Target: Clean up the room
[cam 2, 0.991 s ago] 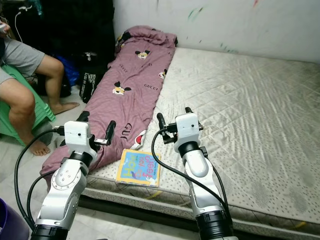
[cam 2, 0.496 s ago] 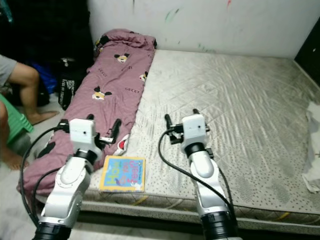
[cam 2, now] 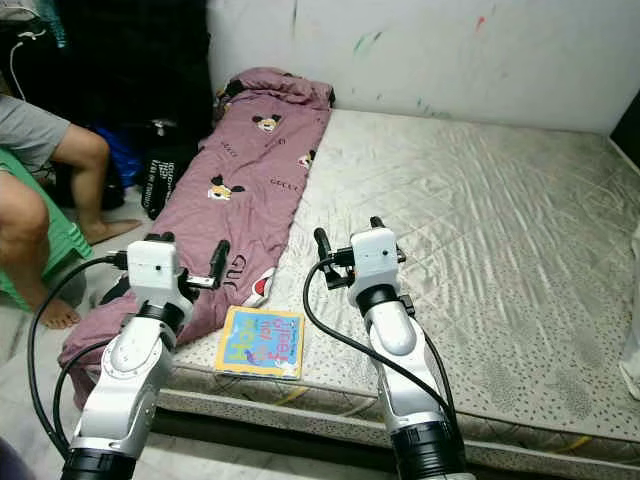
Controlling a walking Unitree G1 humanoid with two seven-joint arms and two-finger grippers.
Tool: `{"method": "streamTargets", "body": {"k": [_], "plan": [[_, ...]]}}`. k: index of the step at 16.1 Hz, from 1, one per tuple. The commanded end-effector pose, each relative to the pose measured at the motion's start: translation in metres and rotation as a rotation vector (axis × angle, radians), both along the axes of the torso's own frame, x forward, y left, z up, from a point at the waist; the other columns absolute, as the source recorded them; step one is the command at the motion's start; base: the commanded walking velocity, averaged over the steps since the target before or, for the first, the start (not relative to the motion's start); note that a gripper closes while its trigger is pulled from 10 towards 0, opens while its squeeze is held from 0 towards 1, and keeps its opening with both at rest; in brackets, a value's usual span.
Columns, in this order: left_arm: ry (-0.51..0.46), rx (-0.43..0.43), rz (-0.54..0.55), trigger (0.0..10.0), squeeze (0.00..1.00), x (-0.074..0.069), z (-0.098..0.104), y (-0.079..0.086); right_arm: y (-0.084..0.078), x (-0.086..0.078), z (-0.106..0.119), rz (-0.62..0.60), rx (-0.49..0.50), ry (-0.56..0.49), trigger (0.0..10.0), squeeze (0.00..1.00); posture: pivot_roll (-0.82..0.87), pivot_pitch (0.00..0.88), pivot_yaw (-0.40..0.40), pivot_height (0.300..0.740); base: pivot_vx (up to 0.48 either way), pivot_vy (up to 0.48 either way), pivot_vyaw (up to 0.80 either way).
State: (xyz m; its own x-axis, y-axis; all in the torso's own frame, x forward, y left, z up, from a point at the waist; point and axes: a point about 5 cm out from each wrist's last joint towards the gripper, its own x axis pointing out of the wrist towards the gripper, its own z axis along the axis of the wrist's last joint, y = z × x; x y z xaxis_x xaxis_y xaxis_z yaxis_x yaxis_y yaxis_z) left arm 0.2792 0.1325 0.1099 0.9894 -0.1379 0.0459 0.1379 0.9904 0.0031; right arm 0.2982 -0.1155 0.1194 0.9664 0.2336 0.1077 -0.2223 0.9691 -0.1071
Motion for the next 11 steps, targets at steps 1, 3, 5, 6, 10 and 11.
{"method": "streamTargets", "body": {"k": [1, 3, 5, 6, 10, 11], "plan": [[0.008, 0.006, 0.005, 10.0, 0.0, 0.0006, -0.0005, -0.0001, -0.0019, 0.0017, 0.0045, -0.006, -0.002, -0.02, 10.0, 0.0, 0.01, 0.0, -0.027, 0.74, 0.0, -0.281, 0.0], [0.01, 0.004, 0.009, 10.0, 0.0, 0.0005, -0.0008, 0.0001, -0.0018, 0.0017, 0.0041, -0.007, 0.0, -0.017, 10.0, 0.0, 0.01, 0.0, -0.027, 0.74, 0.0, -0.302, 0.0], [0.011, 0.003, 0.009, 10.0, 0.0, 0.0006, -0.0009, 0.0001, -0.002, 0.0018, 0.004, -0.008, 0.001, -0.016, 10.0, 0.0, 0.01, 0.0, -0.027, 0.74, 0.0, -0.304, 0.0], [0.011, 0.003, 0.008, 10.0, 0.0, 0.0007, -0.0009, 0.0, -0.0021, 0.0018, 0.0038, -0.008, 0.002, -0.015, 10.0, 0.0, 0.01, 0.0, -0.027, 0.74, 0.0, -0.3, 0.0], [0.012, 0.002, 0.009, 10.0, 0.0, 0.0006, -0.0009, 0.0005, -0.0019, 0.0016, 0.0038, -0.01, 0.002, -0.015, 10.0, 0.0, 0.01, 0.0, -0.026, 0.74, 0.0, -0.303, 0.0], [0.012, 0.002, 0.009, 10.0, 0.0, 0.0007, -0.0009, 0.0006, -0.0018, 0.0018, 0.0039, -0.009, 0.002, -0.015, 10.0, 0.0, 0.01, 0.0, -0.026, 0.74, 0.0, -0.3, 0.0]]}}
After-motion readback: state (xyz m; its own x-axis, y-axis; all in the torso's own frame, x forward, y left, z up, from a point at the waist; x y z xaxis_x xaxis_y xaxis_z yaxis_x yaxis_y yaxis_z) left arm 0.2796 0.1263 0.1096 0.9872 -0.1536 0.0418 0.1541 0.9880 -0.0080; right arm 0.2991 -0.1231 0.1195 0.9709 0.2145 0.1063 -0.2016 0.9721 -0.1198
